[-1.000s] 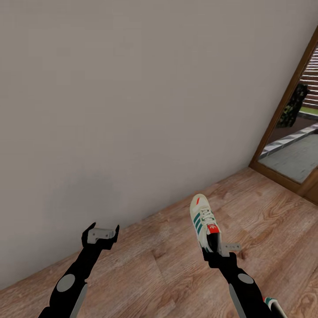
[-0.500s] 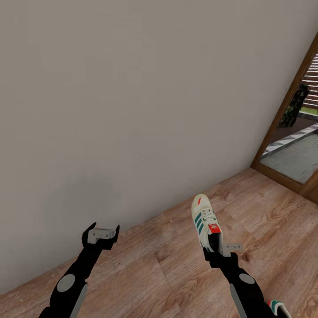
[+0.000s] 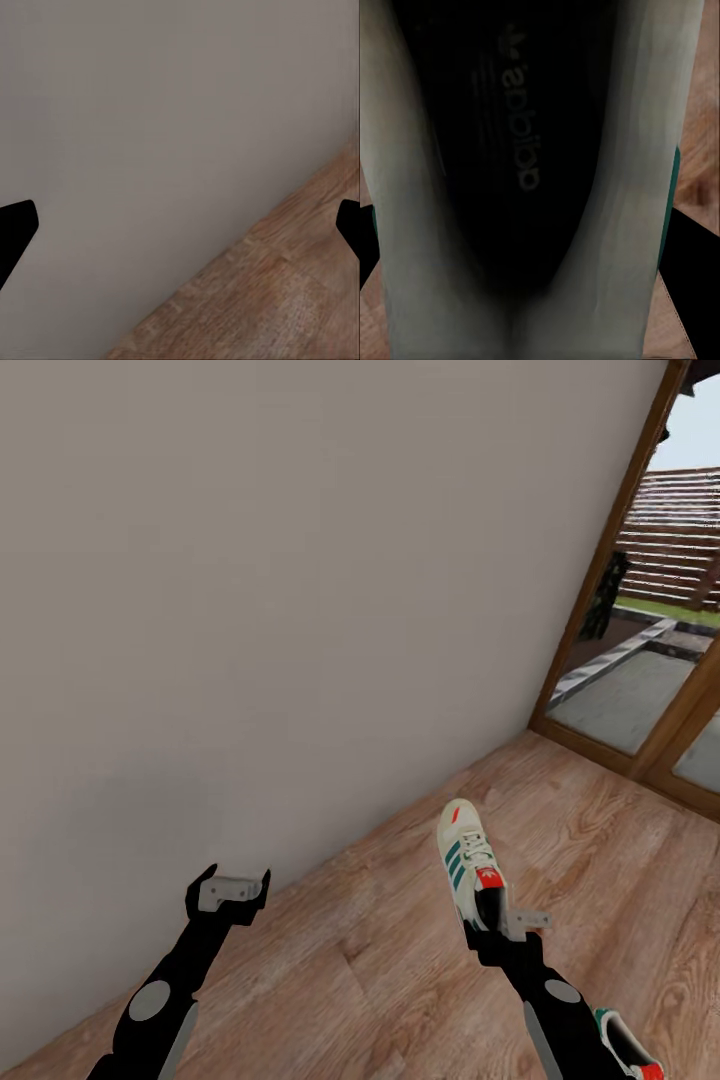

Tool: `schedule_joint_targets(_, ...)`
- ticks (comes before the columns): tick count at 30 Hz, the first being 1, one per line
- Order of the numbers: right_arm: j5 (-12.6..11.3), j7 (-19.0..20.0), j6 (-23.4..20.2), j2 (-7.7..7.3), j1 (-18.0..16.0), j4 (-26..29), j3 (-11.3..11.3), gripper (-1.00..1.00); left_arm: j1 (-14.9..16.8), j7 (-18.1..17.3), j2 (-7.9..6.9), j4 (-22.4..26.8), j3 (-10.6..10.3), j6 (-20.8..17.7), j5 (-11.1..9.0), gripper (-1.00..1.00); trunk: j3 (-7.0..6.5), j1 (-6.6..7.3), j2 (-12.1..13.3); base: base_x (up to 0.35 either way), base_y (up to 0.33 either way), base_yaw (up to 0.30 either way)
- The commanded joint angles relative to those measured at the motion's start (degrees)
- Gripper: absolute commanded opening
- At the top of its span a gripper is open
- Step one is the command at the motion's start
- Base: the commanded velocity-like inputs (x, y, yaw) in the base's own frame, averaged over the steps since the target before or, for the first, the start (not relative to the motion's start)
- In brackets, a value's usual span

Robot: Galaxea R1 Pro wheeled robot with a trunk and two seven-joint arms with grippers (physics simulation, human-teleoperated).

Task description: Pick up the two gym shoes and the two sandals from the corridor floor and place them onto the hallstand (shoe rack) in the corridor, making sure they are on the rack and not on the floor. Arrange them so the two gym shoes are next to each other and the two sandals are next to each other.

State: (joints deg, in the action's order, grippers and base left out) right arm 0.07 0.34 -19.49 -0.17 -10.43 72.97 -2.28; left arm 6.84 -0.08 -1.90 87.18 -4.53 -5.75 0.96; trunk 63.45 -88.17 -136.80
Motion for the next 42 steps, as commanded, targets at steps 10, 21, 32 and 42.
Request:
schedule_joint_targets(10,0.02,0.01,-0.32,0.00,-0.03,0.11,-0.01,-1.00,0.01,-0.01,-0.02,0.09,-0.04,-0.31,0.10,1.00,-0.31,0.01,-0.02,0.000,0.000,-0.287)
schedule_joint_targets(21,0.02,0.01,-0.31,0.00,-0.03,0.14,-0.01,-1.00,0.01,-0.01,-0.04,0.09,-0.04,-0.31,0.10,1.00,-0.72,0.01,-0.02,0.000,0.000,-0.268)
schedule_joint_targets(32,-0.01,0.01,-0.36,-0.02,-0.03,0.16,-0.01,-1.00,0.01,-0.01,-0.02,0.09,-0.04,-0.31,0.10,1.00,-0.73,0.01,-0.02,0.000,0.000,-0.089)
schedule_joint_targets(42,0.01,0.01,-0.33,0.00,-0.03,0.16,-0.01,-1.00,0.01,-0.01,-0.02,0.09,-0.04,-0.31,0.10,1.00,-0.73,0.01,-0.02,0.000,0.000,-0.291)
